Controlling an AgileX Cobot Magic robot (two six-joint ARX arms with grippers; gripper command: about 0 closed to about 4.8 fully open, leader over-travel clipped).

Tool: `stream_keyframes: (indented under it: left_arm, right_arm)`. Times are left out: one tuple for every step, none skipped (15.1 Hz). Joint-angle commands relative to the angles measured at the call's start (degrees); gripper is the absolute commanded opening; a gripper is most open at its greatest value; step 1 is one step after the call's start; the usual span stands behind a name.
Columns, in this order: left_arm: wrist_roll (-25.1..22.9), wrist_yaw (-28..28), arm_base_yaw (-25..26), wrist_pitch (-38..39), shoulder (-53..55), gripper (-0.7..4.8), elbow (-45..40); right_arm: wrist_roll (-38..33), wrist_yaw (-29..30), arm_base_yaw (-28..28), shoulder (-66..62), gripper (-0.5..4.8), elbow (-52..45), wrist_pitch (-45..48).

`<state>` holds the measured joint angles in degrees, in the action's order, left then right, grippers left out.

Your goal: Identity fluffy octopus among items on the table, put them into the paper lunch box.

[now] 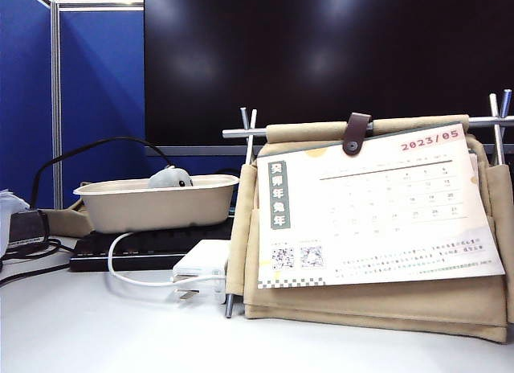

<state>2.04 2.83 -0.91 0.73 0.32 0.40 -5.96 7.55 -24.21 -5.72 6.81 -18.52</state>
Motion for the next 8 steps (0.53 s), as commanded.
stream_keyframes:
  left_arm:
    - [0.1, 0.2, -0.1, -0.8, -0.2, -0.03, 0.0]
    - [0.1, 0.2, -0.1, -0.8, -0.2, -0.03, 0.0]
    - [0.1, 0.2, -0.1, -0.8, -0.2, -0.03, 0.0]
    - [0.1, 0.2, -0.1, -0.8, -0.2, -0.03, 0.0]
    - [0.1, 0.2, -0.1, -0.8, -0.2, -0.03, 0.0]
    - [0.1, 0.2, -0.1, -0.7, -0.2, -0.03, 0.0]
    - [0.1, 0.2, -0.1, -0.7, -0.2, -0.03, 0.0]
    - [0.1, 0.2, -0.1, -0.7, -0.2, -0.03, 0.0]
  right_arm:
    - [0.2, 0.0, 0.0, 0.0, -0.05, 0.4, 0.7]
    - [0.2, 0.0, 0.0, 0.0, -0.05, 0.4, 0.7]
    - [0.2, -0.1, 0.0, 0.0, -0.05, 0.4, 0.8]
    - [1.1, -1.0, 0.1, 0.2, -0.05, 0.4, 0.9]
    - [1.5, -3.1, 0.7, 0.7, -0.05, 0.3, 2.1]
    - [1.5, -3.1, 2.3, 1.9, -0.05, 0.3, 5.3]
    - [1.5, -3.1, 5.4, 3.6, -0.05, 0.3, 10.2]
    - [1.5, -2.7, 8.0, 4.9, -0.05, 0.3, 13.6]
